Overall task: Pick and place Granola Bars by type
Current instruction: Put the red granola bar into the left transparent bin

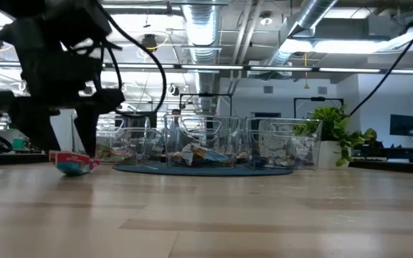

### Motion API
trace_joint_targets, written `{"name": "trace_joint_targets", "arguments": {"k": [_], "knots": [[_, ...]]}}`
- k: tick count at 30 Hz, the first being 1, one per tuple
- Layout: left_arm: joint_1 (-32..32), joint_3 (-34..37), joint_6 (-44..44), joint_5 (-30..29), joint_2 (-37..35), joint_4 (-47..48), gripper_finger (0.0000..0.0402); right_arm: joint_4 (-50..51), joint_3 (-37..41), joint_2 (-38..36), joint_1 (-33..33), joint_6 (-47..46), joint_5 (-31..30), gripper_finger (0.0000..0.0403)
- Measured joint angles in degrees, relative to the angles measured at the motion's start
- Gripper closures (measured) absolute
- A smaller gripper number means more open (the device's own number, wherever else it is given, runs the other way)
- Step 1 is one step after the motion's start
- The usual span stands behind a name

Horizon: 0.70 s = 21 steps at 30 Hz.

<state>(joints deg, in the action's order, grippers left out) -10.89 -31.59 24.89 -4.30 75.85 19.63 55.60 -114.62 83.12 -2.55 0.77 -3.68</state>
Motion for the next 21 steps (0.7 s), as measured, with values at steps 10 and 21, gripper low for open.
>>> {"name": "trace_joint_targets", "arguments": {"k": [10,21], "knots": [[5.01,-0.39,-0.11,2.72,5.54,-0.32,0.0203,5.0,0.04,-1.29,-8.06,-5.05,-11.69,0.0263],[6.43,-1.1,-14.58,6.6,5.29,4.81,0.0268,15.62,0.12,-4.48,-17.6,-10.22,-26.26,0.0281]]}}
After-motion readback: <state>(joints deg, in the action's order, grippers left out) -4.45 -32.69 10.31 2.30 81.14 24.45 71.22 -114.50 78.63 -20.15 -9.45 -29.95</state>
